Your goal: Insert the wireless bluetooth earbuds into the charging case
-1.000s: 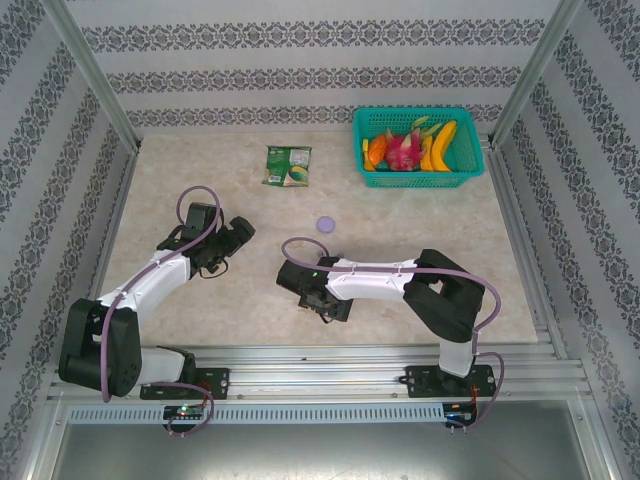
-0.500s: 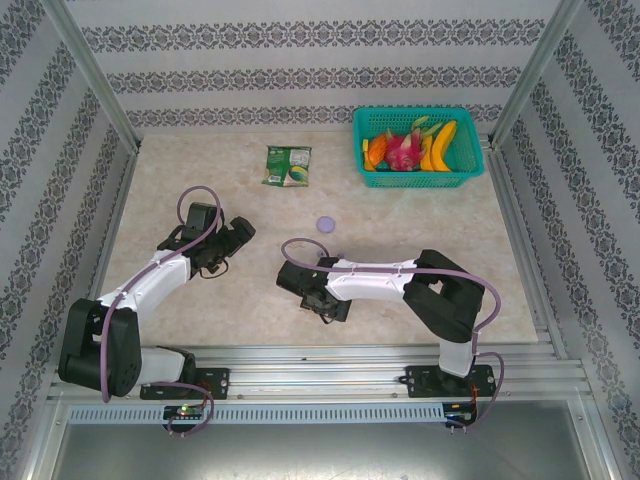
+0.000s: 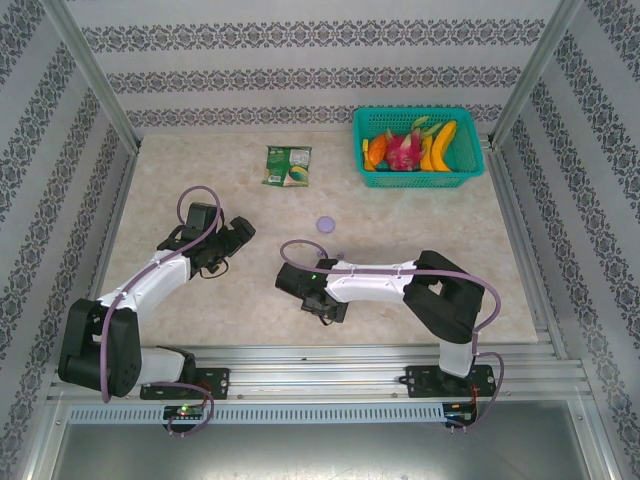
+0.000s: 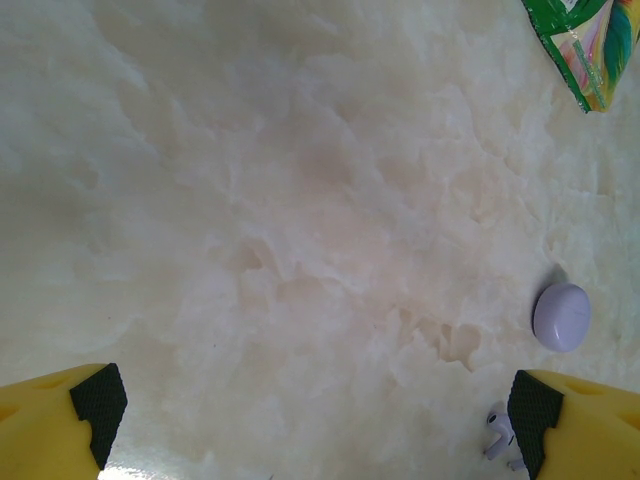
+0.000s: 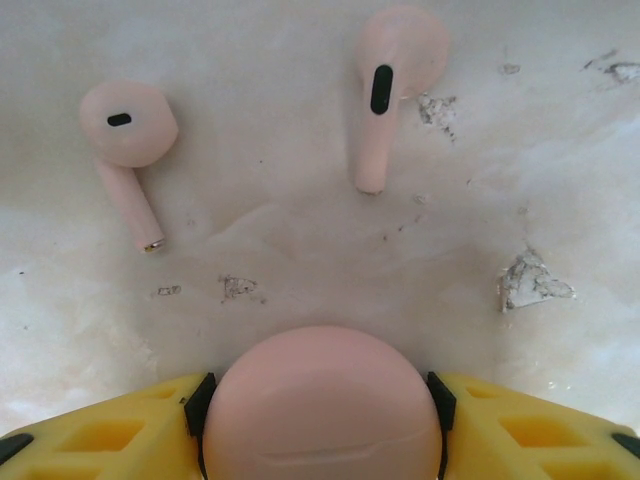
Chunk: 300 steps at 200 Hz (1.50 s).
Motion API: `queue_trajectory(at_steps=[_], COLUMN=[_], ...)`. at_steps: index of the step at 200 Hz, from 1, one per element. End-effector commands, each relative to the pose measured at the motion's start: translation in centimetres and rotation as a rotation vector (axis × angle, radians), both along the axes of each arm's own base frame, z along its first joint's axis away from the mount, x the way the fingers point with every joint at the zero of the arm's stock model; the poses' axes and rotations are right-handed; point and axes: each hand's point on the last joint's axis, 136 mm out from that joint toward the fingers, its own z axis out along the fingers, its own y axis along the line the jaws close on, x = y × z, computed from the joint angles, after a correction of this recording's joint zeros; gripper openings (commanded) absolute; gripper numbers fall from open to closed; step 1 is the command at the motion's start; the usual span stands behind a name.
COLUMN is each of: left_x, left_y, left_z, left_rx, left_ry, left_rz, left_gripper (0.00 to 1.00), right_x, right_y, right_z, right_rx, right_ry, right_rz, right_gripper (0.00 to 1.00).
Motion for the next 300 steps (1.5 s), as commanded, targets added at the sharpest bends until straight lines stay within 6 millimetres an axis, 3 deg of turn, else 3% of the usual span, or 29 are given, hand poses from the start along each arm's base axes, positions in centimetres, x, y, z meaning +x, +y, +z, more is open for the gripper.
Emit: queue_trajectory(at_steps=[1,58,98,132,175,200,227,300], left_x=[0.0,-0.4,-0.6,-0.5,0.0,0.0,0.0,-0.7], left_y=[-0.3,0.0,0.4,0.7,1.2,1.5,1.3,-0.4], left_z=[0.8,0.6,0.7,0.8,-0.3,-1.9,-2.3,1.8], left_rx=[0.001,0.010,0.039,0.074,0.089,0.035,-0.060,-0.159], left_ry=[-0.027,-0.023,-0.028,-0.044,-0.066,-0.054,-0.119,-0.434], left_rz=[-0.005,-0.003,-0.007,-0.019,-0.035,-0.026,-0.010,-0.100], left_gripper=[1.00,1.00,1.00,1.00,1.00,1.00,1.00,1.00], right_x=[-1.0,-1.6,-1.3,0.1,4.0,7.0,10.2,17.2], right_y=[1.0,1.0,2.4,4.1,6.0,6.9,7.7,9.5], right_z=[-0.4,-0.2,2.1,4.5,7.3,8.8,9.6,10.0], right_rx=[0.039,0.026,0.057,0.106,0.194,0.243,0.297,0.433], right_ry=[0.010,-0.001,-0.059,-0.115,-0.167,-0.202,-0.221,-0.223], right_rz=[0.012,0.066,0.142,0.177,0.172,0.157,0.120,0.005], right_gripper=[0.57,0.54,0.53,0.54,0.54,0.54,0.54,0.54])
